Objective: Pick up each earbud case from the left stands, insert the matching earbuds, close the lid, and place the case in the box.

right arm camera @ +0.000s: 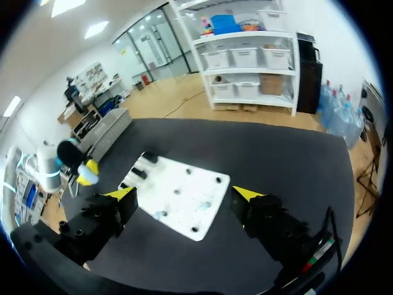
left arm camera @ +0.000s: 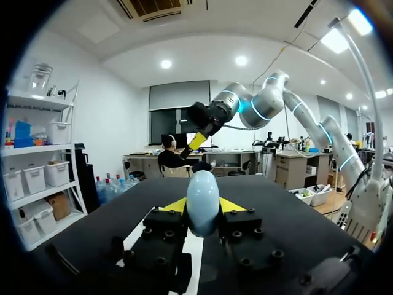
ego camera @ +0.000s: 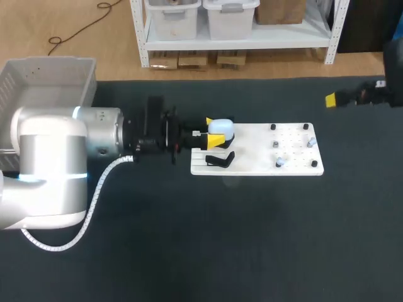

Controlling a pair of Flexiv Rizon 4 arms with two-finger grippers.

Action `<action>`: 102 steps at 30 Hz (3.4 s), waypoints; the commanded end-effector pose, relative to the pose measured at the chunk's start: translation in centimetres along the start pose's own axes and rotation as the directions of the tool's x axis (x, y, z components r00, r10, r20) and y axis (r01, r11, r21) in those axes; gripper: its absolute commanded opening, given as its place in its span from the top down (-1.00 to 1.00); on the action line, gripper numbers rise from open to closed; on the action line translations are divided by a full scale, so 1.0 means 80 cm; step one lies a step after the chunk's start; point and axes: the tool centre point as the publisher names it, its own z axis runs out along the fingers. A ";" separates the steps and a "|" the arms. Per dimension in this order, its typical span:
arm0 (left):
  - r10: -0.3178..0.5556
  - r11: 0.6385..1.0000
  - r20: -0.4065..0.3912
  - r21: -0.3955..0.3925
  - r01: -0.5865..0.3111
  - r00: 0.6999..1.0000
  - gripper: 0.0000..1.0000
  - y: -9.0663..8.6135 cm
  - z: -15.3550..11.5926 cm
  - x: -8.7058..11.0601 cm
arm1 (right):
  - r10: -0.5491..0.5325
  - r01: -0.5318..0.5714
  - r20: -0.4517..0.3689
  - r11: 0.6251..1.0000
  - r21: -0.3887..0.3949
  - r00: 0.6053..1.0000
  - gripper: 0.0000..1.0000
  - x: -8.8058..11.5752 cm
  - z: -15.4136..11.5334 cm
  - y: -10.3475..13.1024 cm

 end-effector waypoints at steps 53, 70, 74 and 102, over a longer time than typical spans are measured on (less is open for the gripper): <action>-0.018 0.997 -0.006 0.074 0.019 1.000 1.00 -0.001 -0.004 0.015 | -0.167 0.155 -0.276 0.986 -0.068 0.947 -1.00 0.051 0.117 0.233; -0.018 0.997 -0.006 0.074 0.019 1.000 1.00 -0.001 -0.004 0.015 | -0.146 0.139 -0.283 0.989 -0.044 0.948 -1.00 0.042 0.134 0.224; -0.018 0.997 -0.006 0.074 0.019 1.000 1.00 -0.001 -0.004 0.015 | -0.143 0.136 -0.285 0.990 -0.043 0.948 -1.00 0.042 0.135 0.224; -0.018 0.997 -0.006 0.074 0.019 1.000 1.00 -0.001 -0.004 0.015 | -0.118 0.117 -0.257 0.993 -0.017 0.959 -1.00 0.021 0.136 0.214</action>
